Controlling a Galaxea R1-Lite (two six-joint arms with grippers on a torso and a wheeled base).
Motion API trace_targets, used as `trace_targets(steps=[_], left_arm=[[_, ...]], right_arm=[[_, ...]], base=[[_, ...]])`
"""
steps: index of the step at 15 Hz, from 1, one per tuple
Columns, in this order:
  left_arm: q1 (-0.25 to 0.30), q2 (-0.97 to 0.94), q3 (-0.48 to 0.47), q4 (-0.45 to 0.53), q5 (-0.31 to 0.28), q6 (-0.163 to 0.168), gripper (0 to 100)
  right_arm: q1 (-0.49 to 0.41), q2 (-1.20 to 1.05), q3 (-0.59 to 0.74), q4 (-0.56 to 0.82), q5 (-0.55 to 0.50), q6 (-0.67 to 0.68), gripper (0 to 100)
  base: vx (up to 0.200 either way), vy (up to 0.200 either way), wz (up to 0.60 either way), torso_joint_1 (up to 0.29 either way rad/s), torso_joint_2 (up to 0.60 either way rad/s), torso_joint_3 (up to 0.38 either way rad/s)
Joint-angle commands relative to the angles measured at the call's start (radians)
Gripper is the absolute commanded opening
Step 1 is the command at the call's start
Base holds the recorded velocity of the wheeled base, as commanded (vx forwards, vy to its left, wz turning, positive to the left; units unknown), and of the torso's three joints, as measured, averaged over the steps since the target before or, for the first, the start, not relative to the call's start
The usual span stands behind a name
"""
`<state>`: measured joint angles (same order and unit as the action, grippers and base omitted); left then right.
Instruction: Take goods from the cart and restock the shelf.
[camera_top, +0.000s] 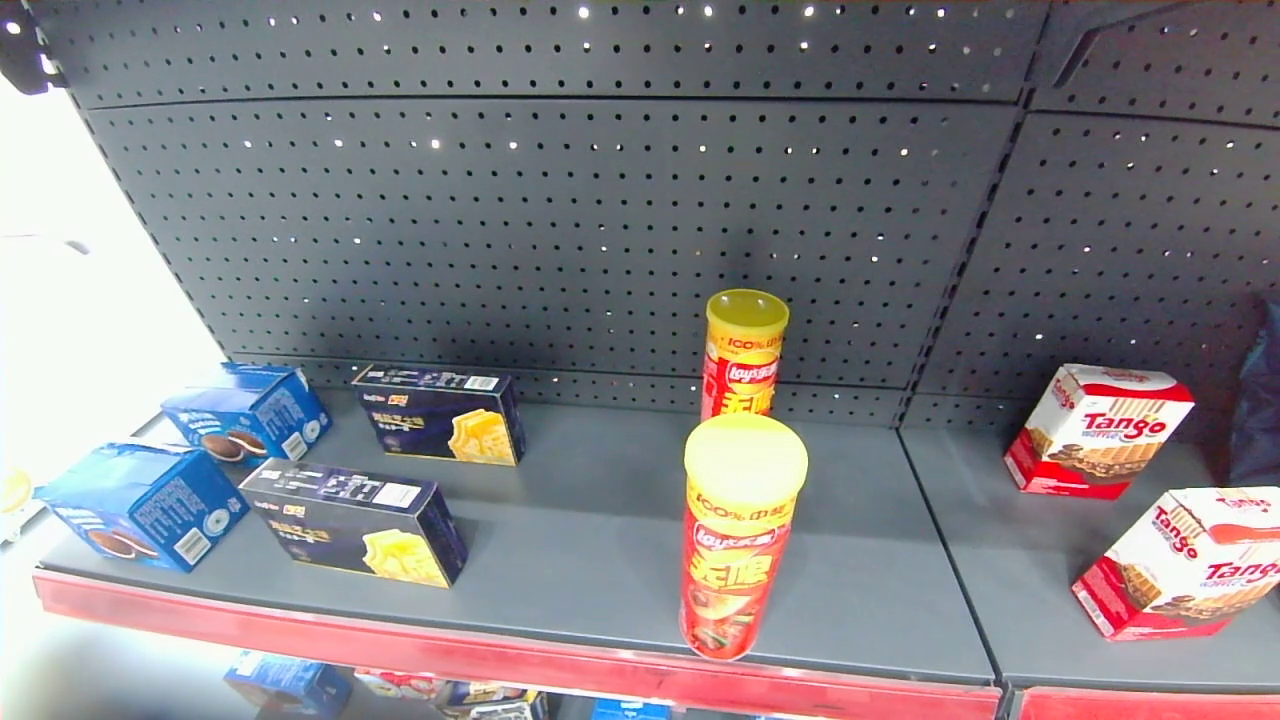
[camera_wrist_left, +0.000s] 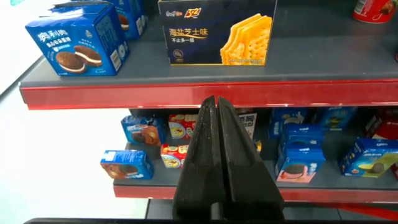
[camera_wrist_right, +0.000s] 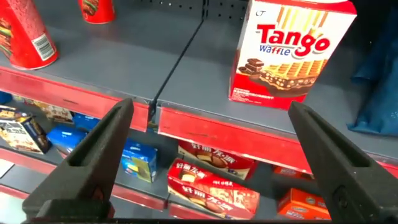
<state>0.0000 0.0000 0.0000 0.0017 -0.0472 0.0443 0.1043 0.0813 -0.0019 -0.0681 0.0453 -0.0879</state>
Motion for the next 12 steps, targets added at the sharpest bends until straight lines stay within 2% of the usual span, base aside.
trace_targets(steps=[1,5,6,7,8,9,10,11,12], left_arm=[[0.0,0.0,0.0,0.0,0.0,-0.003,0],[0.006,0.005,-0.002,-0.002,0.015,0.006,0],[-0.003,0.034,-0.081,-0.014,0.007,0.043,0],[-0.011,0.181,-0.256,0.009,-0.025,0.066,0],[-0.012,0.318,-0.365,0.02,-0.065,0.069,0],[-0.029,0.469,-0.479,0.02,-0.186,0.077,0],[-0.041,0.583,-0.517,0.018,-0.301,0.082,0],[-0.048,0.675,-0.531,0.004,-0.387,0.111,0],[-0.055,0.719,-0.538,-0.016,-0.419,0.12,0]], right_arm=[[0.0,0.006,0.0,-0.001,0.001,0.0,100],[0.002,0.006,0.0,0.001,0.004,0.0,100],[0.002,0.006,0.0,0.001,0.004,-0.004,100],[0.002,0.006,0.0,0.002,0.005,-0.007,100],[0.002,0.006,-0.001,0.002,0.005,-0.007,100],[0.002,0.006,-0.001,0.002,0.005,-0.006,100],[0.0,0.006,-0.001,0.002,0.005,-0.003,100],[0.002,0.006,-0.001,0.002,0.004,0.002,100],[0.002,0.006,-0.001,0.002,0.004,0.002,100]], base=[[0.0,0.0,0.0,0.0,0.0,0.0],[0.0,0.0,0.0,0.0,0.0,0.0],[0.0,0.0,0.0,0.0,0.0,0.0],[0.0,0.0,0.0,0.0,0.0,0.0],[0.0,0.0,0.0,0.0,0.0,0.0],[0.0,0.0,0.0,0.0,0.0,0.0],[0.0,0.0,0.0,0.0,0.0,0.0],[0.0,0.0,0.0,0.0,0.0,0.0],[0.0,0.0,0.0,0.0,0.0,0.0]])
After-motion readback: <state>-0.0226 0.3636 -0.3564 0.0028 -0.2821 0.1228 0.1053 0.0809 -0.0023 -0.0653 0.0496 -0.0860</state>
